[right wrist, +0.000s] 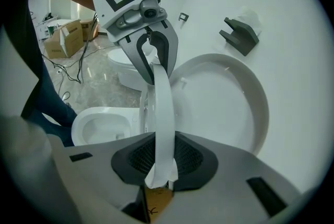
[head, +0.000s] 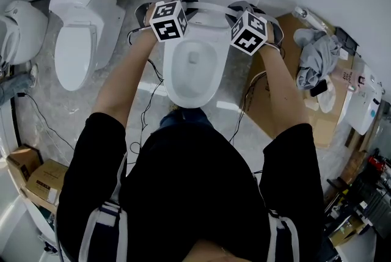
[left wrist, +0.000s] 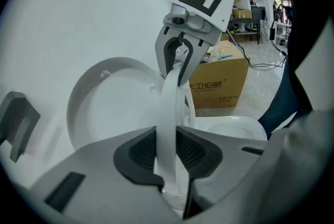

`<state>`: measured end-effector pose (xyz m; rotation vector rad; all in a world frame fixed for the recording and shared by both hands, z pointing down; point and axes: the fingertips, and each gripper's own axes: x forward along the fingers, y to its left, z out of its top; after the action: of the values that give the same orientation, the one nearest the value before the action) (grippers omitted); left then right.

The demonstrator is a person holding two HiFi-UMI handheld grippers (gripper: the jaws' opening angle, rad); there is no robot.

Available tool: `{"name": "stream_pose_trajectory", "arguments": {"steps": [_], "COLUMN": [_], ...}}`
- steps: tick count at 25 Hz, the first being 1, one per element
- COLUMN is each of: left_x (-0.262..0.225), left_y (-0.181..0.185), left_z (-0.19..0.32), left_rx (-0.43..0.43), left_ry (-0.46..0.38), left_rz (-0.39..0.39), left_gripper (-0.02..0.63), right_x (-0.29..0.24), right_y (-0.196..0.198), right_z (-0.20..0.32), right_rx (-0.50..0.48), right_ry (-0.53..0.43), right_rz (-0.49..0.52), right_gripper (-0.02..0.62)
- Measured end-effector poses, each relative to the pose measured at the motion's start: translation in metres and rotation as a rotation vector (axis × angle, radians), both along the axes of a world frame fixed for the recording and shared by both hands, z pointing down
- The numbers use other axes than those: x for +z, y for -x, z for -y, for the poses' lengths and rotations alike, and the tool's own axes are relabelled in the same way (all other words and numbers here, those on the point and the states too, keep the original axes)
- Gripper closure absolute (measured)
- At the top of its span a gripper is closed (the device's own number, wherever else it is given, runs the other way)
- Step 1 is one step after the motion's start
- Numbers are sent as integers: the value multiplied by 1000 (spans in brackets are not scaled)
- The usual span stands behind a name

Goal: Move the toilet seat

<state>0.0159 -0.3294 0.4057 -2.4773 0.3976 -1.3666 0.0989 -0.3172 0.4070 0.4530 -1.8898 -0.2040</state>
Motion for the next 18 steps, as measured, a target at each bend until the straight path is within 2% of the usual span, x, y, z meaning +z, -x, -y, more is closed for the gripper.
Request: {"name": "stream_pose_trajectory", "arguments": {"steps": [18], "left_x": [3], "left_y": [-4], "left_z": [40], "left_rx": [-24], "left_ry": [32], "left_rz": [0], "left_gripper": [505], "right_x": [2], "right_y": [-3], "right_z": [40], "right_rx": [26], "right_ry": [16], "right_rz": [16], "right_gripper": [491]}}
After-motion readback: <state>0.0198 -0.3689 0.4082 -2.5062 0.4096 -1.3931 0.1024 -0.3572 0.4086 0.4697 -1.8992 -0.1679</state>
